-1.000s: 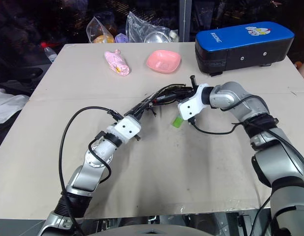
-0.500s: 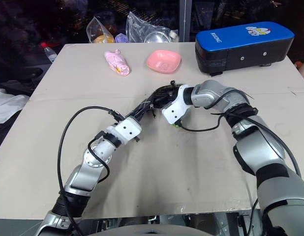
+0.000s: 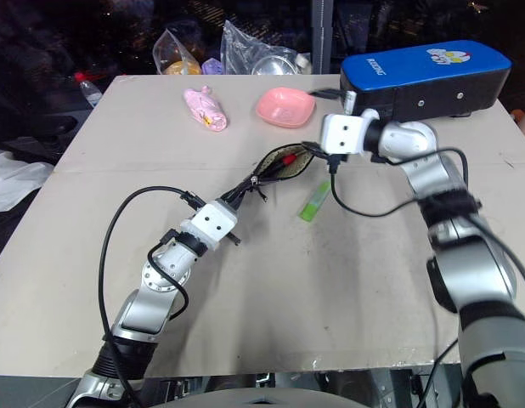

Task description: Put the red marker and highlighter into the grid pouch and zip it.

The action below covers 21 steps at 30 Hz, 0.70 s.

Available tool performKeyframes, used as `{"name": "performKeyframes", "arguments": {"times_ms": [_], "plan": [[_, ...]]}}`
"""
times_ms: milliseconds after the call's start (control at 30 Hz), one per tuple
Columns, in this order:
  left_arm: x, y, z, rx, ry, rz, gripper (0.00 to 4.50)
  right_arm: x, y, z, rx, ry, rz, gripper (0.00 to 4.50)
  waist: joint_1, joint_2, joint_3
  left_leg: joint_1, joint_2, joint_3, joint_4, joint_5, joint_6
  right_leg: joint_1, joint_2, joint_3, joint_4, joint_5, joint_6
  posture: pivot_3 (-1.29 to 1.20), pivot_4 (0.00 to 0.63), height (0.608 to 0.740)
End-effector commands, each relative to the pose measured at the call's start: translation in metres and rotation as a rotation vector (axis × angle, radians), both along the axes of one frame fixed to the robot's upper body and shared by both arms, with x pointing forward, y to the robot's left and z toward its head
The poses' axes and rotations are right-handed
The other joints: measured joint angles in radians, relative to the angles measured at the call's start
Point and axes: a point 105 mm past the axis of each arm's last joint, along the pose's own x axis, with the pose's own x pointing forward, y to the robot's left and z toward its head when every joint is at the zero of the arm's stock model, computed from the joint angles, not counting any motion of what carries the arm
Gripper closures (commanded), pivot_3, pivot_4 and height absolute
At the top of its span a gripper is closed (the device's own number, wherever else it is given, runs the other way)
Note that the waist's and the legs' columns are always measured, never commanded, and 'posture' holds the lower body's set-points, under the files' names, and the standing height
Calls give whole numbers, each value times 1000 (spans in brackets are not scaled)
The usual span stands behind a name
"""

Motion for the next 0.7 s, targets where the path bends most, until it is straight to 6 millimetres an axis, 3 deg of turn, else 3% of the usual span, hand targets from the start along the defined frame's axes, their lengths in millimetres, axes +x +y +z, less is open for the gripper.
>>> {"name": "performKeyframes", "arguments": {"times_ms": [33,200,400,567,700], "plan": [[-1,7,17,-51,-57,29,4500,-5,-15,-22,251,339,-199,33,2,0,0,0,0,0,0,0,0,0,-1,0,0,0,0,0,150,717],[-1,6,17,-58,-51,28,4500,-29,-6,-56,468,660,-441,33,-11,2,1,0,-1,-3,1,0,0,-4,0,3,4,0,0,0,150,717],[-1,4,16,-60,-47,26,4500,-41,10,-75,615,801,-648,33,-3,2,1,-1,-1,-3,0,0,0,-4,1,1,4,0,0,0,150,717],[0,3,15,-59,-50,31,4500,-35,9,-91,672,866,-811,33,-3,1,0,-2,-3,-2,0,0,0,-4,0,1,3,0,0,0,150,717],[-1,5,13,-62,-47,43,4500,-34,20,-97,670,921,-810,33,-7,1,0,-2,-3,-2,0,0,0,-4,1,1,3,0,0,0,150,717]]}}
